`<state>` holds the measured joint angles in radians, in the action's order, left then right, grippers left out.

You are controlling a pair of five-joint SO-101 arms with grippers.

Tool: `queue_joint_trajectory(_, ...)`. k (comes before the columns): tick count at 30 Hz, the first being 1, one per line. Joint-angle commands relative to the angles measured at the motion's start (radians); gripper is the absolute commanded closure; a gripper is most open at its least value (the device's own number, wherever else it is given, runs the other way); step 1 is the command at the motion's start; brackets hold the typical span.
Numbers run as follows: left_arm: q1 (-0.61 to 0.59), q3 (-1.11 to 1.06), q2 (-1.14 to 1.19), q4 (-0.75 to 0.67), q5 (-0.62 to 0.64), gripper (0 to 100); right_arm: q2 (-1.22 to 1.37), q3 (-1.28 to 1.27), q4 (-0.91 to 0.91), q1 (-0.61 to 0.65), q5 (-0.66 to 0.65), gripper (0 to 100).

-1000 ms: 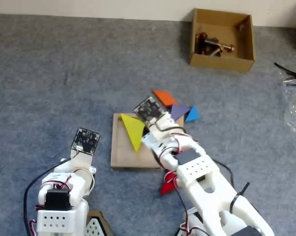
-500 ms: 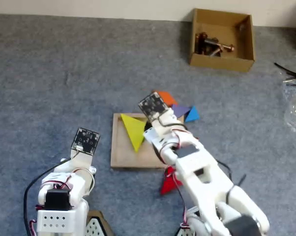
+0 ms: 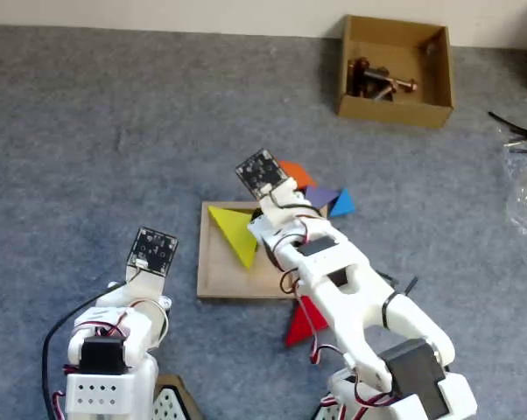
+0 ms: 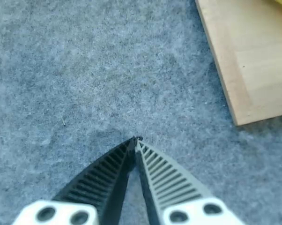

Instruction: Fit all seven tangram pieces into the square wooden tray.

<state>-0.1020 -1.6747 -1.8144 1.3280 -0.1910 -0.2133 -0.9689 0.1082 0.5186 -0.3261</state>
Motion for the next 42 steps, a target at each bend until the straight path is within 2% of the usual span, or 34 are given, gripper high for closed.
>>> queue_joint_trajectory(1, -0.004, -0.021, -0.007, 0.005, 0.008, 99, -0.005, 0.054, -0.045, 0.024, -0.012, 99.5)
queue_joint_trajectory(6, -0.004, -0.021, -0.007, 0.005, 0.008, 99, -0.005, 0.045, -0.041, 0.088, -0.017, 99.5)
queue_joint_trajectory(15, -0.004, -0.021, -0.007, 0.005, 0.008, 99, -0.005, -0.022, -0.041, 0.116, -0.02, 99.5)
queue_joint_trajectory(27, -0.004, -0.021, -0.007, 0.005, 0.008, 99, -0.005, -0.09, -0.041, 0.222, -0.02, 99.5)
queue_joint_trajectory(42, -0.004, -0.021, -0.007, 0.005, 0.008, 99, -0.005, -0.119, -0.03, 0.249, -0.014, 99.5)
